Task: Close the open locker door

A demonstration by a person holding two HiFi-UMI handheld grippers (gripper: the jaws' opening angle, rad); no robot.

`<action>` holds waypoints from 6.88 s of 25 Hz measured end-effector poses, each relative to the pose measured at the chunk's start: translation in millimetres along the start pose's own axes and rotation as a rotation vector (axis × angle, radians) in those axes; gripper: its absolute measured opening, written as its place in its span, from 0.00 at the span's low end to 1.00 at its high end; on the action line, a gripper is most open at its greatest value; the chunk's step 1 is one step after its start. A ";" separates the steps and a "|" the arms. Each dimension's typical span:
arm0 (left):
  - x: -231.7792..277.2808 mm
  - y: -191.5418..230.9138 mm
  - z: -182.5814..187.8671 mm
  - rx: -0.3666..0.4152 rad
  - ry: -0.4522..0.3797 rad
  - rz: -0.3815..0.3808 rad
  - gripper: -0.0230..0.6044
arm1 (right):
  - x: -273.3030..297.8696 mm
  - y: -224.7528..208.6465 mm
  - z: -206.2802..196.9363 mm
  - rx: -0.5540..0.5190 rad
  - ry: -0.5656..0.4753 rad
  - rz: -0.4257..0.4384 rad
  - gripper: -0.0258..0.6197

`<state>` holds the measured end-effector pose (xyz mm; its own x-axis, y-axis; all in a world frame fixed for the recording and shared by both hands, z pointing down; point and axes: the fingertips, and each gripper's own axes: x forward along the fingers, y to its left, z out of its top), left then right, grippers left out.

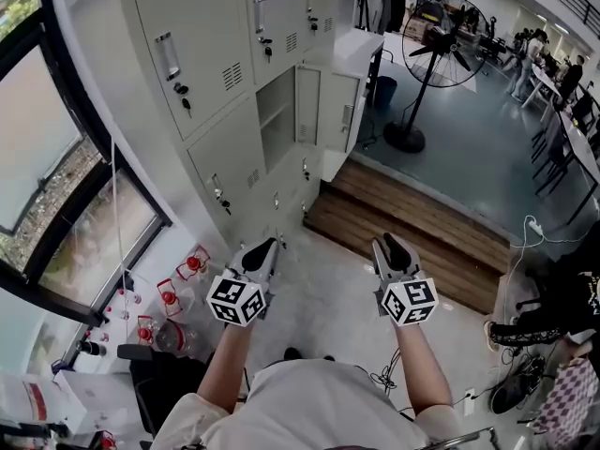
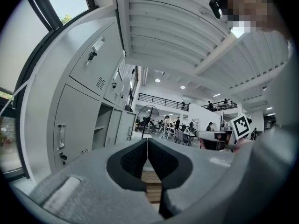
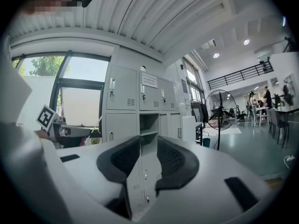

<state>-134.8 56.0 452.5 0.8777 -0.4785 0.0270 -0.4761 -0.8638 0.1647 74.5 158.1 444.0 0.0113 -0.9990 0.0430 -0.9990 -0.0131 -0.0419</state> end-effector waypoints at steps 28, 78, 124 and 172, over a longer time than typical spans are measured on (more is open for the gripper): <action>12.1 71.3 -25.2 -0.024 0.049 -0.003 0.06 | 68.0 11.3 -29.9 0.028 0.038 -0.014 0.20; 327.1 177.4 -29.1 -0.025 0.129 0.092 0.06 | 394.6 -233.6 -59.2 0.063 0.174 0.110 0.20; 344.9 220.2 -36.6 -0.081 0.154 0.018 0.06 | 530.2 -290.6 -69.7 0.000 0.277 -0.003 0.20; 305.1 173.8 -50.7 -0.088 0.155 0.105 0.06 | 451.1 -160.0 -75.2 -0.048 0.235 0.279 0.17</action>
<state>53.0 -232.2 539.4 0.8247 -0.5294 0.1993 -0.5648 -0.7900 0.2385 236.2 -287.3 545.1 -0.2661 -0.9268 0.2648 -0.9633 0.2659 -0.0373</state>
